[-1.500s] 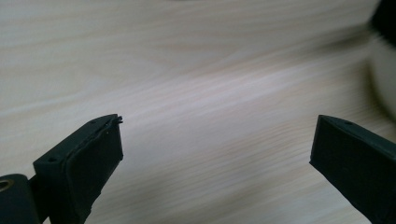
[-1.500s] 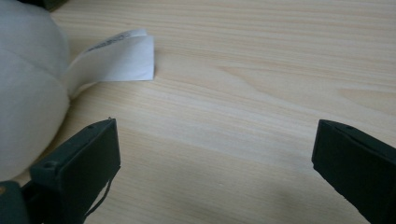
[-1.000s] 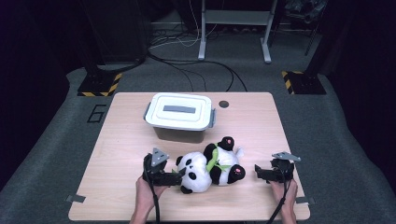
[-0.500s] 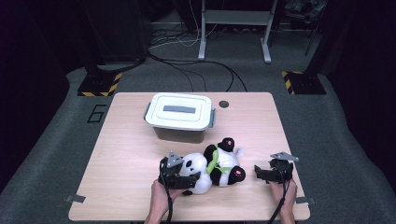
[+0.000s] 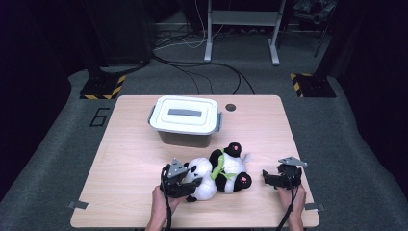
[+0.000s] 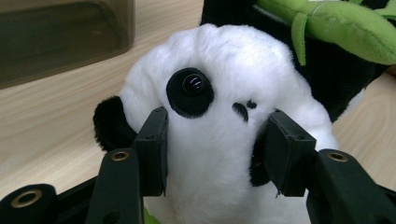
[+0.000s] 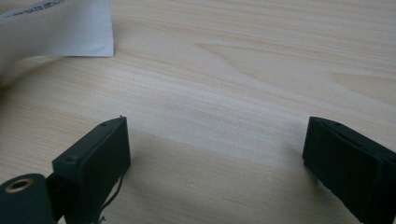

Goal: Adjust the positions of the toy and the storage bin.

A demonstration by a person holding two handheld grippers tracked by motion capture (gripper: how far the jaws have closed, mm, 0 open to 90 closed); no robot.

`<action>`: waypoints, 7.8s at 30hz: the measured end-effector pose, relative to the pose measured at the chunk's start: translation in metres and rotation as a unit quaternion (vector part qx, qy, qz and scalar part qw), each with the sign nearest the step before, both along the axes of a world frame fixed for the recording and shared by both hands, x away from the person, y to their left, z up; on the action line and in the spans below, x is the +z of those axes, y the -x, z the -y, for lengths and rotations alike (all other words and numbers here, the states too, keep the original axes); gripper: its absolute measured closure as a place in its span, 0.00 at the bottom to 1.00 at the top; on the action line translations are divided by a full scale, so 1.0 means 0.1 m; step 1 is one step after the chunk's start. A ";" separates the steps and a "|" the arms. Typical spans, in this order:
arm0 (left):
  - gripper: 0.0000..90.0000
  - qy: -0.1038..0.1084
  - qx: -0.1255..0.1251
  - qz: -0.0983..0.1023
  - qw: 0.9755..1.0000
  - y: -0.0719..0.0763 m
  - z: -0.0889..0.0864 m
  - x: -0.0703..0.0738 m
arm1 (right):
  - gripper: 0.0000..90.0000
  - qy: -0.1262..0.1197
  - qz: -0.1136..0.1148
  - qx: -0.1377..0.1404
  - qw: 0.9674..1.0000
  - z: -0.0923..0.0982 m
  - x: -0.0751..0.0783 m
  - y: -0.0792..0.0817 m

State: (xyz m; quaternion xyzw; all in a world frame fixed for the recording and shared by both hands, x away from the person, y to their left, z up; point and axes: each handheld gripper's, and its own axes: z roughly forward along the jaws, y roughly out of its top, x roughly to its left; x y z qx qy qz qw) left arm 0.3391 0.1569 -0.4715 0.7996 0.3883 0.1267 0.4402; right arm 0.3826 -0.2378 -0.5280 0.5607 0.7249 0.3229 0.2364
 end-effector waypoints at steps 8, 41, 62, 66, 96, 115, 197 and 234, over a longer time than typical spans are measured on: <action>0.53 0.007 -0.034 -0.022 0.999 -0.08 -0.21 0.04 | 0.08 0.001 0.000 0.001 1.000 0.00 0.00 0.00; 0.49 0.005 -0.046 0.013 0.999 0.10 0.21 0.43 | 0.09 0.002 0.002 -0.002 1.000 0.00 0.00 0.00; 0.84 -0.007 -0.092 0.022 0.995 0.10 -0.01 0.40 | 0.11 -0.001 0.003 -0.006 1.000 0.01 0.00 0.00; 0.84 -0.013 -0.100 0.017 0.995 0.10 -0.13 0.42 | 0.11 0.002 0.004 -0.006 1.000 0.01 0.00 0.00; 0.76 -0.022 -0.017 0.030 0.999 0.25 -0.03 0.25 | 0.12 0.002 0.004 -0.007 1.000 0.01 0.00 0.00; 0.77 -0.027 -0.015 0.012 0.999 0.15 -0.48 0.30 | 0.12 0.003 0.004 -0.008 1.000 0.00 0.00 0.00; 0.86 -0.037 0.175 0.031 0.983 -0.14 -1.77 0.10 | 0.12 0.004 0.004 -0.014 1.000 0.00 0.00 0.00; 0.82 0.001 0.053 0.044 0.998 -0.13 -1.63 0.31 | 0.12 0.004 0.004 -0.014 1.000 0.00 0.00 0.00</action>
